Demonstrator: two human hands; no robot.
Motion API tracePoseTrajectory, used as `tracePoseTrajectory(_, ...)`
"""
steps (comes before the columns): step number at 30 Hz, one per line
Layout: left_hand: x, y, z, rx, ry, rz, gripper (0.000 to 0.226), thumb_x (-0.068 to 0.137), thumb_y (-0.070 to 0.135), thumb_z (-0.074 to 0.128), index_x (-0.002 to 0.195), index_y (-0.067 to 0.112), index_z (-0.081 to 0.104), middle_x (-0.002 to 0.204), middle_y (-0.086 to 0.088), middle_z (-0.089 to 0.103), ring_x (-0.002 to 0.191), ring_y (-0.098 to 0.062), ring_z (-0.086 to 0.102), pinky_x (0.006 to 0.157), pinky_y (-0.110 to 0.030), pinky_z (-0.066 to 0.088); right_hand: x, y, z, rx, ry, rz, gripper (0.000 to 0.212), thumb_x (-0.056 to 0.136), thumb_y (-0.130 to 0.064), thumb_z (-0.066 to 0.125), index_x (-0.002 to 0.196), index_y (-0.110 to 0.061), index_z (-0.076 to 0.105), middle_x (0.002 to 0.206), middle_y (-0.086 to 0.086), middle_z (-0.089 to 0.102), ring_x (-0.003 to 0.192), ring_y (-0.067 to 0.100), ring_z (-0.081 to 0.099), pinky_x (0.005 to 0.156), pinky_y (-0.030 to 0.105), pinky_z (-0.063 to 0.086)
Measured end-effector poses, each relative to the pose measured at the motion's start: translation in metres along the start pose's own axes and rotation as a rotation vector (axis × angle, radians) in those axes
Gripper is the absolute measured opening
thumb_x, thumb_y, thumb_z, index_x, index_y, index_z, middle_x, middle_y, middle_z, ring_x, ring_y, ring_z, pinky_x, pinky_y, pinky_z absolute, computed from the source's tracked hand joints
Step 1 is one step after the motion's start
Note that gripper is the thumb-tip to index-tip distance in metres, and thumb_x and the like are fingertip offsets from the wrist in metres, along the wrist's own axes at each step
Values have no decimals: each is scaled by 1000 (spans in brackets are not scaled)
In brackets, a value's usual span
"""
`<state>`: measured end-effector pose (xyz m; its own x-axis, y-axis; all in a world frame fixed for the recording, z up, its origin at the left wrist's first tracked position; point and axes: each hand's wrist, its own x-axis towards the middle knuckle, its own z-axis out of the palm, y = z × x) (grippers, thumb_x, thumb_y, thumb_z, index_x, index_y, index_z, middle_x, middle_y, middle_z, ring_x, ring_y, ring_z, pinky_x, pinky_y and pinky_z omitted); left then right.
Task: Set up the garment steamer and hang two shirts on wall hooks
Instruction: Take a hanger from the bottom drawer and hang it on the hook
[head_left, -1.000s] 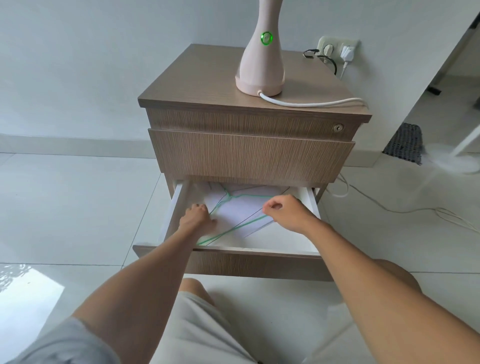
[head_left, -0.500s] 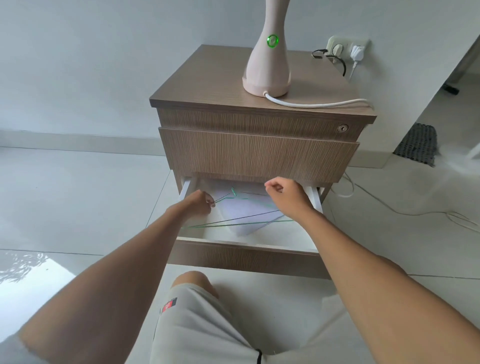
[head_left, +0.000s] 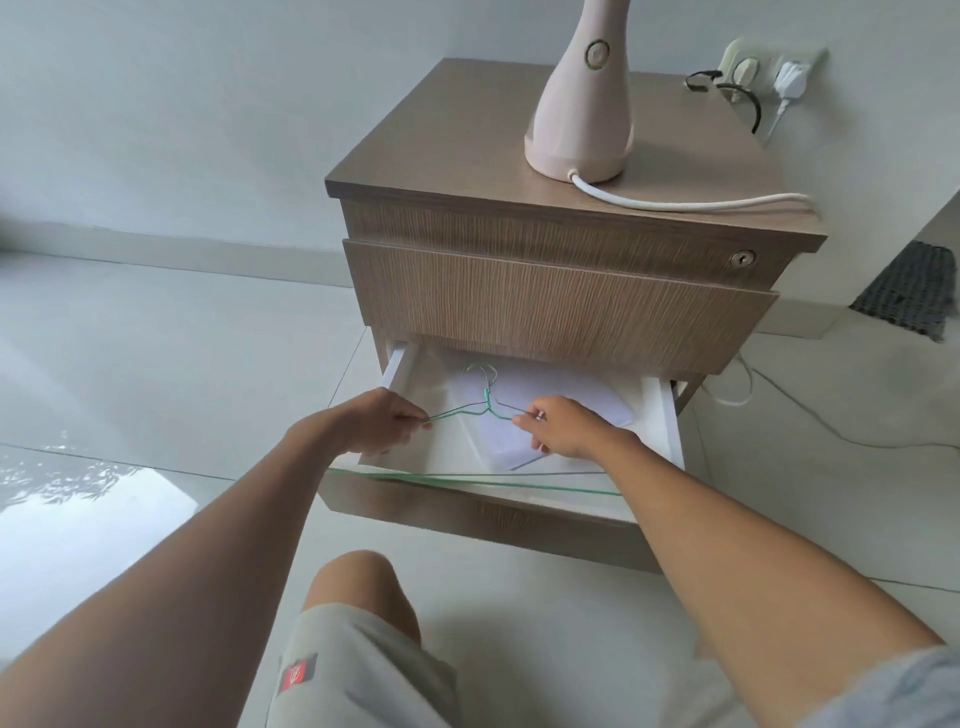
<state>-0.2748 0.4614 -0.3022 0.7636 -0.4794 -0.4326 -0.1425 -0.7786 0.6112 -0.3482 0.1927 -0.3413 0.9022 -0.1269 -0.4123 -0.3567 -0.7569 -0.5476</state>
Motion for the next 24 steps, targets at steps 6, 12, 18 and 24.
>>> tracePoseTrajectory(6,-19,0,-9,-111,-92,-220,25,91,16,47,89,22,71,63,1,55,40,-12,45,41,-19,41,-6,-10,-9,82,-108,-75,31,92,-53,47,79,-28,60,85,0,66,73,18,59,65,30,41)
tracePoseTrajectory(12,-96,67,-73,-189,-218,-365,25,88,38,54,82,20,70,68,-6,46,44,-19,40,42,-20,33,-75,-78,-72,58,-153,-62,23,89,-59,44,84,-39,56,76,-15,56,74,15,54,63,28,38)
tracePoseTrajectory(18,-189,171,-182,-303,-189,-369,44,96,47,43,80,12,63,62,-4,40,43,-18,33,44,-19,30,-158,-180,-197,89,-95,-88,23,84,-61,46,81,-39,53,57,-12,58,51,10,47,56,29,40)
tracePoseTrajectory(24,-263,272,-307,-418,-130,-319,35,96,36,42,65,21,37,49,5,32,39,-15,23,42,-17,21,-230,-302,-340,57,-37,-201,19,91,-48,48,73,-46,52,67,-9,61,66,16,54,72,37,50)
